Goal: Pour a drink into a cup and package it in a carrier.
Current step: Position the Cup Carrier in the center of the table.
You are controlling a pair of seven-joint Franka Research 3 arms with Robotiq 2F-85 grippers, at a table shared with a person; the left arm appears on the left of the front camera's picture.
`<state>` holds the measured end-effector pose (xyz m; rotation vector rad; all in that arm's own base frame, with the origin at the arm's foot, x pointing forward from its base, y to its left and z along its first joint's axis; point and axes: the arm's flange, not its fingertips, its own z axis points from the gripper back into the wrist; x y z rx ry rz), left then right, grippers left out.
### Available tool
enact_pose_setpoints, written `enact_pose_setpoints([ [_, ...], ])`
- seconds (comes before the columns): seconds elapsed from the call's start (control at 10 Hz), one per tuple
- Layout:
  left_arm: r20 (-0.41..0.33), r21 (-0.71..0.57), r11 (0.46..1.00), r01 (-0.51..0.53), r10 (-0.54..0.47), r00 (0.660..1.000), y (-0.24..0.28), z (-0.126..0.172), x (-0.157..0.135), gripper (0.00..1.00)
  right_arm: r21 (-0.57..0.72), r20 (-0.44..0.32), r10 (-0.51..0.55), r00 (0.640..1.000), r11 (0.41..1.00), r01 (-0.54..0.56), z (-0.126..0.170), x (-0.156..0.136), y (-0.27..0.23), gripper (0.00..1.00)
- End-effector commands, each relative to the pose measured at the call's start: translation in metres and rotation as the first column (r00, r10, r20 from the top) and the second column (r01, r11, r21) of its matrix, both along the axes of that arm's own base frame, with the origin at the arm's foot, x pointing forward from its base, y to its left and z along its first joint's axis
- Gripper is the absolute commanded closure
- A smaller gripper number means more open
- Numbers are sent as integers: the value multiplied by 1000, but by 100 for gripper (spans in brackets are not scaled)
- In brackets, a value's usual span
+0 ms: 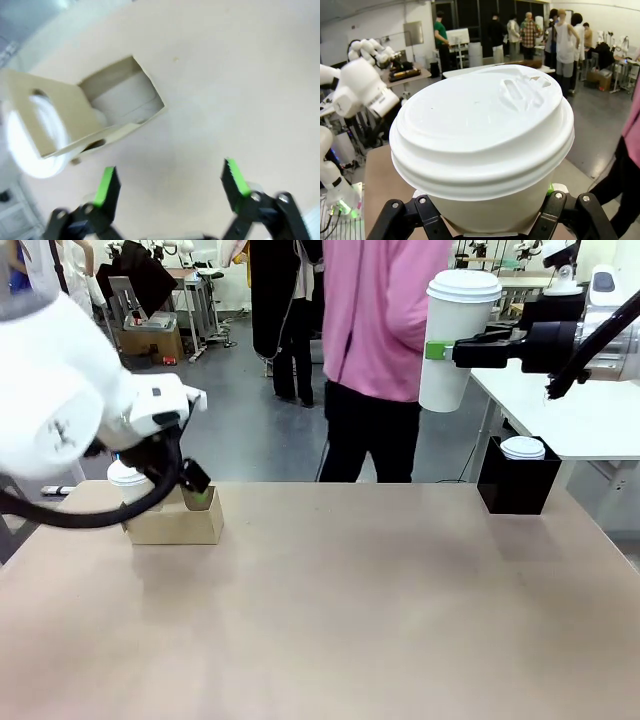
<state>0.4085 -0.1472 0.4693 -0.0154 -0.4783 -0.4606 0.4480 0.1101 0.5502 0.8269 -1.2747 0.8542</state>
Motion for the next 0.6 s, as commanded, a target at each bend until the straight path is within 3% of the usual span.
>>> enact_pose_setpoints([
  [0.0,-33,-18,995,-99,98,995,-7,48,2,0,7,8,5,1000,1000,-5,3,1,2,19],
  [0.2,-47,-9,979,-206,205,978,4,86,23,0,7,8,5,1000,1000,-5,3,1,2,19],
  [0.5,-89,-9,945,-328,326,941,25,84,76,0,7,8,5,1000,1000,-5,3,1,2,19],
])
